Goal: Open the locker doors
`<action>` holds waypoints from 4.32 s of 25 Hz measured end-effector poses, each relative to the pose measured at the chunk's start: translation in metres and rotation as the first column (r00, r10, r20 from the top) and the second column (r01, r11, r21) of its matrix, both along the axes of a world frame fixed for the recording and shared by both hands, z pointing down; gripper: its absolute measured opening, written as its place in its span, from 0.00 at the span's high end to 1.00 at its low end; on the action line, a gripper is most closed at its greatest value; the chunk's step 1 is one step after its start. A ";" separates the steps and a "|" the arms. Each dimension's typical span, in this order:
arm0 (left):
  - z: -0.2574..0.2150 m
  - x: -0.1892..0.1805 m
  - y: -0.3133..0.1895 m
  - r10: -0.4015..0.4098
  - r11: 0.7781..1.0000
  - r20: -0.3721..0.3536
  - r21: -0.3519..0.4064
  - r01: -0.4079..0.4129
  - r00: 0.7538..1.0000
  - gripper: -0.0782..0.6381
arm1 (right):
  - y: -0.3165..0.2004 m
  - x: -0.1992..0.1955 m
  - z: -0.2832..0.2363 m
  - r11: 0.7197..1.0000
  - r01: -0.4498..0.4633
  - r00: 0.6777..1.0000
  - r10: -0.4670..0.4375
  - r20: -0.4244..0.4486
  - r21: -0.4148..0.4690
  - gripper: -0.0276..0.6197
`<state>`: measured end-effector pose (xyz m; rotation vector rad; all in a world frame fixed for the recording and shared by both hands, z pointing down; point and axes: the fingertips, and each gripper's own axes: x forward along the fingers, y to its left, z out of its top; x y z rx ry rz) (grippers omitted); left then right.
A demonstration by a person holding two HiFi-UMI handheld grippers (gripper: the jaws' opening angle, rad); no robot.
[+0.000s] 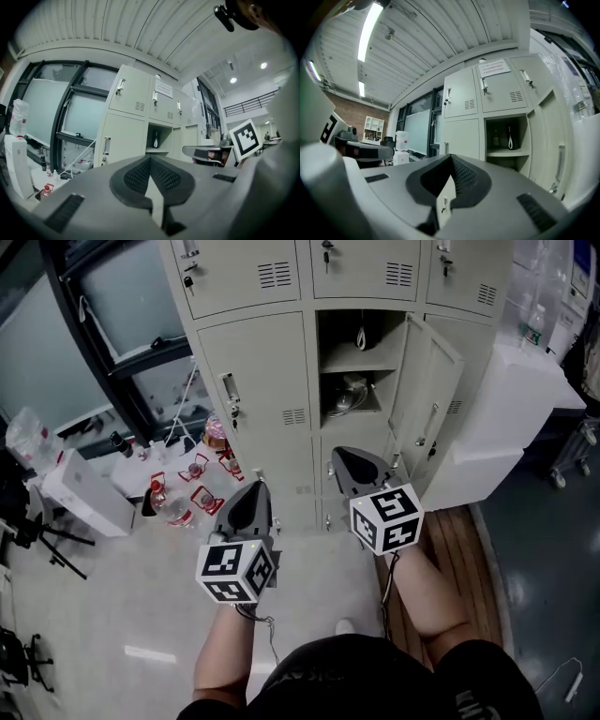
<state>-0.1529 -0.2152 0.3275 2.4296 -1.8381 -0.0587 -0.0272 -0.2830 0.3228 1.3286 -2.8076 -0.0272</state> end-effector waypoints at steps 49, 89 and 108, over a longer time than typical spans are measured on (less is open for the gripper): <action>0.023 -0.166 -0.112 -0.207 0.977 -0.014 -0.049 0.206 0.978 0.89 | -0.146 -0.218 0.032 0.972 0.232 0.973 -0.232 -0.008 -0.049 0.88; 0.052 -0.290 -0.212 0.099 0.992 -0.013 -0.075 -0.100 0.995 0.89 | -0.282 -0.323 0.062 0.982 -0.181 0.981 0.177 -0.083 -0.054 0.74; 0.049 -0.269 -0.180 0.133 0.989 -0.011 -0.068 -0.133 0.991 0.89 | -0.234 -0.307 0.061 0.994 -0.089 0.995 0.086 -0.048 -0.056 0.80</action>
